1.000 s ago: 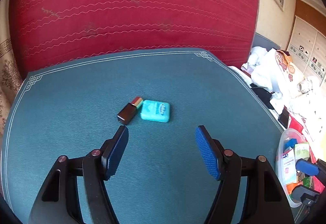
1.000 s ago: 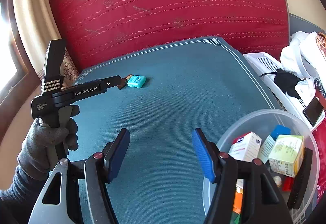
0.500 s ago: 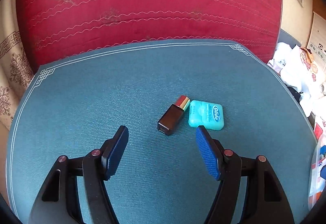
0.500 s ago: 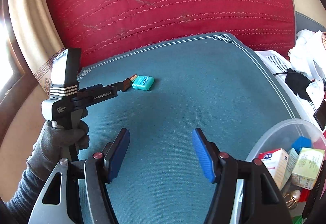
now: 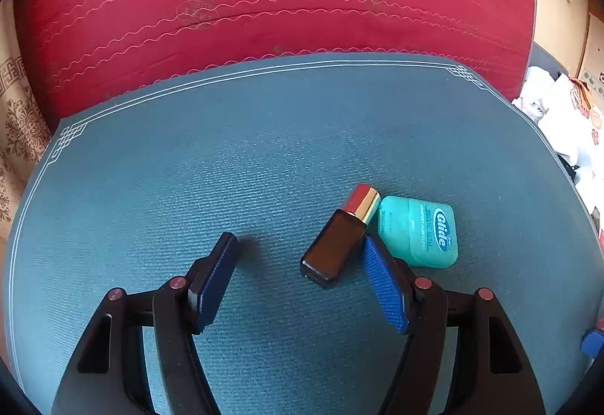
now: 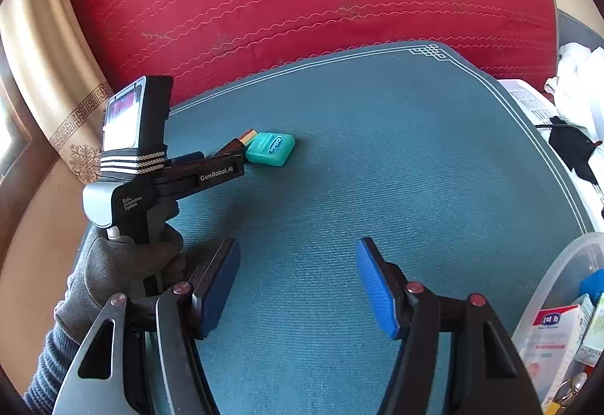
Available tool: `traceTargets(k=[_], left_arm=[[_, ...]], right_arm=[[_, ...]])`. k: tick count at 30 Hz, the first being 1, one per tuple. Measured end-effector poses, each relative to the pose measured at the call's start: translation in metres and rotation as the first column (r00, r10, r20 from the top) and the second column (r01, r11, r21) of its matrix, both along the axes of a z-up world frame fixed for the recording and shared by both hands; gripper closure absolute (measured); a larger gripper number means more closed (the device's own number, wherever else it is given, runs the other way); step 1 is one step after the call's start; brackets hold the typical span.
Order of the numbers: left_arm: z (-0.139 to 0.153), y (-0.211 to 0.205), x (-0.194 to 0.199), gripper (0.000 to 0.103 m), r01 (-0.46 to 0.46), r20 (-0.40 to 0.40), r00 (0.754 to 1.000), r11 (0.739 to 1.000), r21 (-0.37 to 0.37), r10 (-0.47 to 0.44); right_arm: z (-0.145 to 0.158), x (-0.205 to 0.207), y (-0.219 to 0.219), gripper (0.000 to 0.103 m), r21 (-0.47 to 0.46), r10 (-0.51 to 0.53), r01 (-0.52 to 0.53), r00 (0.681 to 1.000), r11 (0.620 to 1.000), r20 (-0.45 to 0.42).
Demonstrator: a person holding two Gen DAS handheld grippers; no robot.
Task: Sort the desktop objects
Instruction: 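Grasp the dark lipstick upright with the left tool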
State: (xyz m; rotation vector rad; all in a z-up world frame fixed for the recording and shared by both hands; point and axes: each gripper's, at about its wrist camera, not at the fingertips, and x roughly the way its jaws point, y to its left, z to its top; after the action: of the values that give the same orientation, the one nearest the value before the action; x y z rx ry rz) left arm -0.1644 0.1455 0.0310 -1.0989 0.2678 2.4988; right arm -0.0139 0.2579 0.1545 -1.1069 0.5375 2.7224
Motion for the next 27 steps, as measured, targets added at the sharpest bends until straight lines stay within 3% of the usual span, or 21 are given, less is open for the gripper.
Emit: traceTargets(k=[8, 10, 12, 14, 15, 27], left_arm=[[0.001, 0.012, -0.002, 0.032, 0.005, -0.005, 1.0, 1.0, -0.019, -0.005], [0.001, 0.009, -0.001, 0.036, 0.01, -0.01, 1.0, 1.0, -0.014, -0.01], [0.002, 0.005, 0.002, 0.06, 0.007, -0.023, 1.0, 1.0, -0.009, -0.007], [0.003, 0.0, 0.004, 0.078, -0.003, -0.029, 1.0, 1.0, 0.0, 0.003], [0.003, -0.004, 0.005, 0.081, -0.012, -0.026, 1.0, 1.0, 0.011, 0.012], [0.004, -0.034, 0.007, 0.081, -0.111, 0.0, 0.994, 0.988, 0.109, 0.112]], right_arm=[[-0.014, -0.018, 0.004, 0.035, 0.007, -0.012, 0.012, 0.999, 1.0, 0.041], [-0.017, -0.023, 0.005, 0.035, 0.01, -0.015, 0.014, 0.999, 1.0, 0.052], [-0.02, -0.027, 0.005, 0.035, 0.01, -0.015, 0.015, 0.998, 1.0, 0.058], [-0.023, -0.033, 0.005, 0.035, 0.011, -0.013, 0.012, 0.998, 1.0, 0.062], [-0.023, -0.035, 0.004, 0.035, 0.014, -0.011, 0.01, 0.998, 1.0, 0.064], [-0.029, -0.089, 0.002, 0.035, 0.059, 0.032, -0.036, 0.997, 0.998, 0.075]])
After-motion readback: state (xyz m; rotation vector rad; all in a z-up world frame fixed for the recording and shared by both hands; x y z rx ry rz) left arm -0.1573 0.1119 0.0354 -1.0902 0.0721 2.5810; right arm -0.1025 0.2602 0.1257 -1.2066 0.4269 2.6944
